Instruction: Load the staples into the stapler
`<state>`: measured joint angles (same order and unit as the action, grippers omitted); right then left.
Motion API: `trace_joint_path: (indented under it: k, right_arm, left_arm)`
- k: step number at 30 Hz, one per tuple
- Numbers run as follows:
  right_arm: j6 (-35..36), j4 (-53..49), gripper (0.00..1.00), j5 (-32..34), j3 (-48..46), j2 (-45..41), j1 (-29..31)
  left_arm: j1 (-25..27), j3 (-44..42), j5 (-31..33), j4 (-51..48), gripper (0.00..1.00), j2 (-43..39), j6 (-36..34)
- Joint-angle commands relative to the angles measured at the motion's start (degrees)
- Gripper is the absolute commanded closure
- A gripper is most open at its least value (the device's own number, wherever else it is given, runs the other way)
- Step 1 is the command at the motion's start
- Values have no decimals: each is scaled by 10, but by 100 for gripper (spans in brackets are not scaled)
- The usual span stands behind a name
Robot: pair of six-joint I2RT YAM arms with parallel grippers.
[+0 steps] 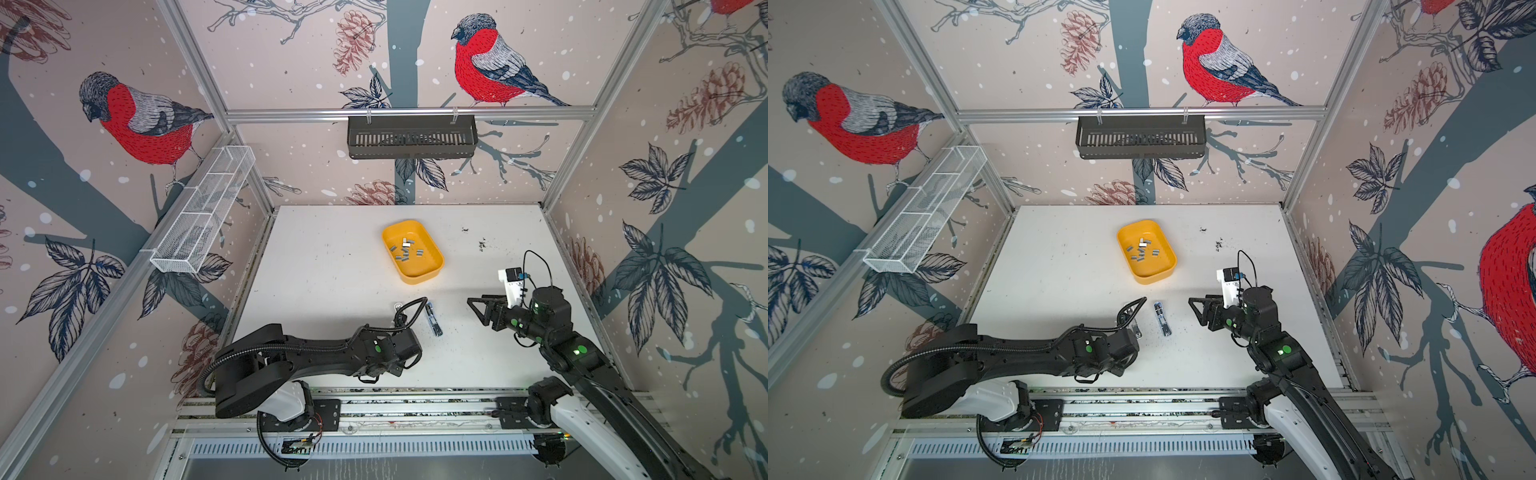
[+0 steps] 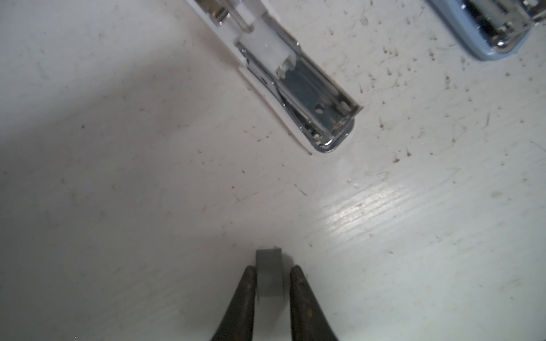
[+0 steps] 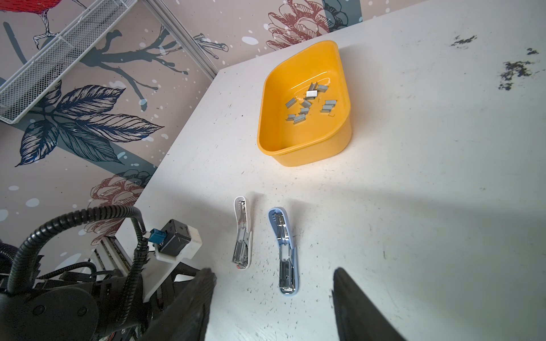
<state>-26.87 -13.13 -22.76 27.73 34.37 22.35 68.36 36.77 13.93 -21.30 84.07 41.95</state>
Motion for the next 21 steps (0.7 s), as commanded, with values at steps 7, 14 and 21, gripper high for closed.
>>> trace_joint_path:
  k: [7,14,21]
  right_arm:
    - [-1,18,35,-7,-1,-1,-1]
    - [-1,17,35,-7,-1,-2,-1]
    - [-1,16,35,-7,-1,-2,0]
  left_arm:
    - [3,-12,-70,-127,77,4,14]
    - [3,-9,-73,-122,80,11,12]
    - [5,-7,-74,-119,80,14,5]
